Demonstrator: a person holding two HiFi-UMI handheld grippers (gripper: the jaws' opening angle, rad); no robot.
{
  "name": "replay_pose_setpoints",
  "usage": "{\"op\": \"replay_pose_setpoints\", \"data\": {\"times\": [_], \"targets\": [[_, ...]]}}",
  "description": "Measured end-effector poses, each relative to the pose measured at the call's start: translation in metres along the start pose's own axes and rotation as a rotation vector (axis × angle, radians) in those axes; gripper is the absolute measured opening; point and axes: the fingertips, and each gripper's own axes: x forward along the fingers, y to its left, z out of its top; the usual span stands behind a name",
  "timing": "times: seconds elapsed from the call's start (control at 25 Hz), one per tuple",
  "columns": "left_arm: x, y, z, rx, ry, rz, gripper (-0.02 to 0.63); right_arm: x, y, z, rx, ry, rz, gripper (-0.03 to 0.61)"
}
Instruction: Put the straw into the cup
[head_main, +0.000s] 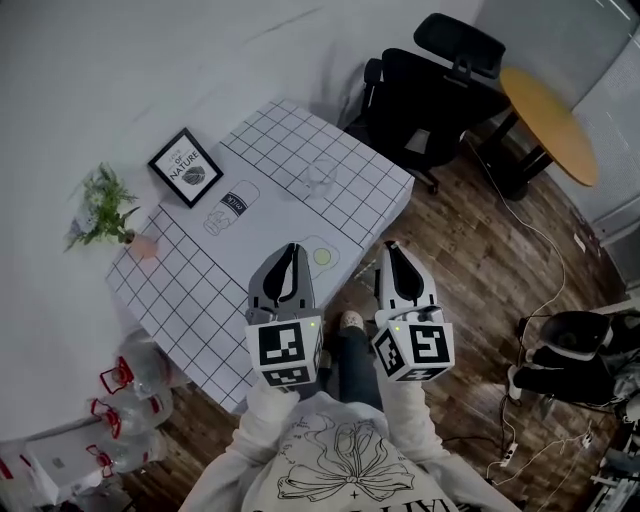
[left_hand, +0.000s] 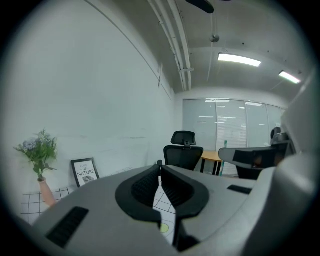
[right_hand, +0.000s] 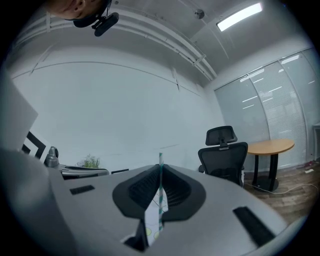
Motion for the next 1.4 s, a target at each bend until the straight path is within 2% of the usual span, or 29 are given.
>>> {"op": "replay_pose_setpoints", "data": {"times": [0.28, 0.8, 1.4], "targets": [[0.051, 0.019, -0.002, -0.009, 0.022, 0.06, 0.015, 0.062, -0.019, -0.002, 0.011, 0.013, 0.047, 0.014], [0.169, 0.049, 0.0, -0.048, 0.076, 0.191, 0.015, 0.205, -0.048, 0.004, 0.018, 0.055, 0.219, 0.014], [0.235, 0.095, -0.032, -0.094, 0.173, 0.324, 0.015, 0.312, -0.044, -0.035, 0.033, 0.154, 0.371, 0.014]]}}
